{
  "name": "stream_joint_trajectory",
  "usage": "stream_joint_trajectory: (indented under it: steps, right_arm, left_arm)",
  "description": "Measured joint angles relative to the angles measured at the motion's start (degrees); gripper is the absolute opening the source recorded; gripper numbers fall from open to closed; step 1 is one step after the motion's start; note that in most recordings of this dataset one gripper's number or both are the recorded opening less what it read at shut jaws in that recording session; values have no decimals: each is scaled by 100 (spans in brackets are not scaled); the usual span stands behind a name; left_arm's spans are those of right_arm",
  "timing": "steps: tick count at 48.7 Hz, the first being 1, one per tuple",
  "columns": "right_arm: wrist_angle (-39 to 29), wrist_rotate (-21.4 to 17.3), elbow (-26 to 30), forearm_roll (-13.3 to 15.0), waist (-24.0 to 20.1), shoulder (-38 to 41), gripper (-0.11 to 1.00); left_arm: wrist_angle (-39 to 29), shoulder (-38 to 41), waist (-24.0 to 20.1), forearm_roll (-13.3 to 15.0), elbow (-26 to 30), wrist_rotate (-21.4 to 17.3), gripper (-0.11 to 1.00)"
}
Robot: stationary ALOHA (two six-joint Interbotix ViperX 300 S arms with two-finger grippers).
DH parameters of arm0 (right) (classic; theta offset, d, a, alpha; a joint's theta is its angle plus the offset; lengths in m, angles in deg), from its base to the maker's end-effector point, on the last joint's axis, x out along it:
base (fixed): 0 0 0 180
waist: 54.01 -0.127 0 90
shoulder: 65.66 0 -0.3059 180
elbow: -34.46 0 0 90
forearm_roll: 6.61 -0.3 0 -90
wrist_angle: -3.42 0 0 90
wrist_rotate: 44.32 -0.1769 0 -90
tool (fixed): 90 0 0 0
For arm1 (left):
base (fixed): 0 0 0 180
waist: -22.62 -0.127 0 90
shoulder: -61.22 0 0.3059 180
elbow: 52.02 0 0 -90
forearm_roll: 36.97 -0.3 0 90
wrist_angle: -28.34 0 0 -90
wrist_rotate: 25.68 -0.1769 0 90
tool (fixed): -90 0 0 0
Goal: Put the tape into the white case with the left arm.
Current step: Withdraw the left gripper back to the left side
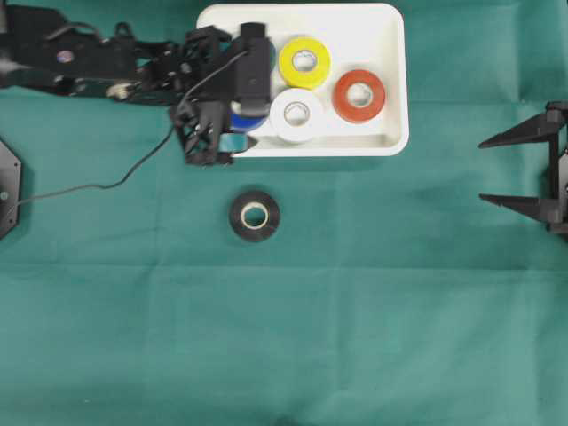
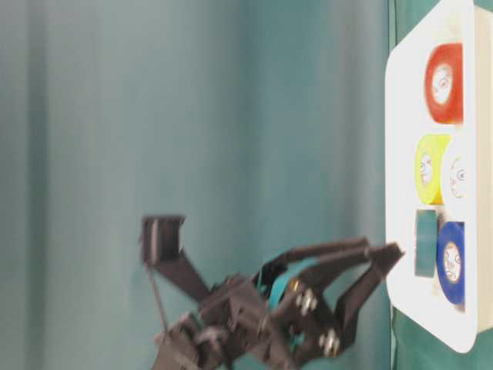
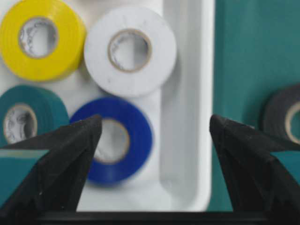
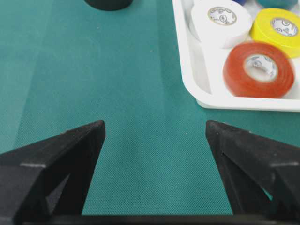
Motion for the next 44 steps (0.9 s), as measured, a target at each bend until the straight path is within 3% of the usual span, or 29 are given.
stream_joint_trajectory:
  steps: [44]
  right_arm:
    - [-9,0,0,0,0,0,62]
  left_arm:
    - [105,-2698,70,0,-2593,-18,93]
